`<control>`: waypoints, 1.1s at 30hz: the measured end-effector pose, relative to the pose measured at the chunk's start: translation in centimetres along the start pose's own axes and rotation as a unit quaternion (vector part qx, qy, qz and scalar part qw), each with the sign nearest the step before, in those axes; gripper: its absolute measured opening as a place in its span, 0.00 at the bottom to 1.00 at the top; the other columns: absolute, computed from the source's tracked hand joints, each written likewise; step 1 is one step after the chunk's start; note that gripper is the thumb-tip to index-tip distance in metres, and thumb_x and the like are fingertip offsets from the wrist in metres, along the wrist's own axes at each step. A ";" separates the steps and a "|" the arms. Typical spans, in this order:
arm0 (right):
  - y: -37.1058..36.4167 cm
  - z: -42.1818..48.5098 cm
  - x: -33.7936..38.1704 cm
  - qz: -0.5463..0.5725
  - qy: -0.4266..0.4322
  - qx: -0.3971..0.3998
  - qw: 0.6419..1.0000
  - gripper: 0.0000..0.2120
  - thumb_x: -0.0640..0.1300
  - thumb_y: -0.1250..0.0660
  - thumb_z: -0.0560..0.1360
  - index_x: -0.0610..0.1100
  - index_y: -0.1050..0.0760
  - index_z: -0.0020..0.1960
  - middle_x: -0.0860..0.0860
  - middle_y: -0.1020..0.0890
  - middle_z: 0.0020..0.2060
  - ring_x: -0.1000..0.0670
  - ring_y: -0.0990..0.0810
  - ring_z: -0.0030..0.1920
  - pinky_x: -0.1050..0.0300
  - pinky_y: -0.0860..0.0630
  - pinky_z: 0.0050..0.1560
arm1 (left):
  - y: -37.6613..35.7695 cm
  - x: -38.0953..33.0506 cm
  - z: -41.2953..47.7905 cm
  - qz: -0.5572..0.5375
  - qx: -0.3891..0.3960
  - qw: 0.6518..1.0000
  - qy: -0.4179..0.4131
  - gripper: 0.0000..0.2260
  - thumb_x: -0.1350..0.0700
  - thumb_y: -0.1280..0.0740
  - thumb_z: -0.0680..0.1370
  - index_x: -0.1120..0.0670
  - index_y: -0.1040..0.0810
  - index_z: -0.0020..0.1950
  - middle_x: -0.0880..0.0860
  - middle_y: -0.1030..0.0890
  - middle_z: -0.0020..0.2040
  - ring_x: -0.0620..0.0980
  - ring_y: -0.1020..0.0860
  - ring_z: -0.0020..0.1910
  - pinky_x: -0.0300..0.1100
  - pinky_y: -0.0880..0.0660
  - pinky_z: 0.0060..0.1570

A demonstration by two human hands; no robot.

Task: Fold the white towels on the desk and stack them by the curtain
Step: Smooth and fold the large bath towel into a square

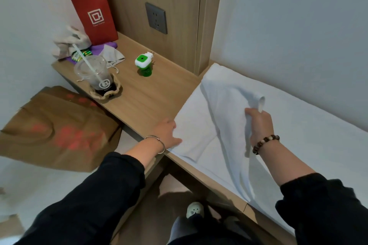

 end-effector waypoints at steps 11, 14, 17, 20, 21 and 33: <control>-0.2 -0.2 0.1 -0.045 0.008 -0.004 0.999 0.04 0.42 0.36 0.71 0.45 0.31 0.39 0.51 0.34 0.27 0.50 0.36 0.28 0.58 0.40 0.31 | 1.0 -1.0 0.3 0.013 -0.082 0.989 0.121 0.07 0.58 0.39 0.75 0.55 0.24 0.49 0.50 0.25 0.43 0.50 0.27 0.39 0.40 0.31 0.34; 0.5 0.0 0.1 -0.053 0.009 -0.015 0.998 0.06 0.40 0.37 0.72 0.45 0.32 0.37 0.51 0.34 0.25 0.51 0.36 0.26 0.59 0.40 0.29 | 1.1 -0.6 0.4 0.011 -0.092 0.989 0.118 0.07 0.58 0.40 0.75 0.54 0.23 0.48 0.50 0.25 0.41 0.49 0.27 0.38 0.39 0.34 0.31; 0.9 -0.1 0.0 -0.056 0.004 -0.018 0.998 0.03 0.40 0.37 0.72 0.44 0.30 0.41 0.50 0.33 0.27 0.50 0.34 0.28 0.58 0.39 0.30 | 1.2 -0.4 0.4 0.008 -0.099 0.988 0.121 0.08 0.61 0.41 0.75 0.54 0.22 0.47 0.51 0.22 0.43 0.50 0.26 0.39 0.40 0.30 0.34; 1.1 -0.3 0.1 -0.059 0.001 -0.023 0.998 0.03 0.40 0.37 0.73 0.44 0.31 0.40 0.50 0.33 0.27 0.49 0.34 0.27 0.59 0.39 0.29 | 0.9 -0.2 0.6 0.012 -0.095 0.988 0.123 0.08 0.62 0.41 0.76 0.54 0.23 0.47 0.51 0.22 0.43 0.50 0.25 0.39 0.40 0.29 0.34; 1.3 -0.4 0.2 -0.062 0.001 -0.026 0.998 0.04 0.40 0.37 0.73 0.44 0.31 0.40 0.50 0.33 0.26 0.50 0.35 0.27 0.59 0.39 0.28 | 0.8 -0.3 0.6 0.016 -0.093 0.988 0.121 0.08 0.61 0.41 0.76 0.54 0.23 0.48 0.51 0.22 0.43 0.50 0.25 0.39 0.40 0.29 0.34; 2.2 -1.3 2.3 -0.047 0.026 -0.036 0.998 0.13 0.39 0.38 0.73 0.46 0.37 0.33 0.58 0.38 0.18 0.56 0.41 0.19 0.67 0.44 0.20 | 0.9 -3.1 2.0 0.045 -0.114 0.989 0.079 0.07 0.58 0.41 0.79 0.56 0.23 0.52 0.53 0.23 0.49 0.50 0.28 0.42 0.40 0.32 0.37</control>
Point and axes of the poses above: each hand's wrist, its own z-axis towards the middle knuckle, its own y-axis out of the back of the hand, x = y × z, the point moved 8 cm from there along z, towards the middle knuckle
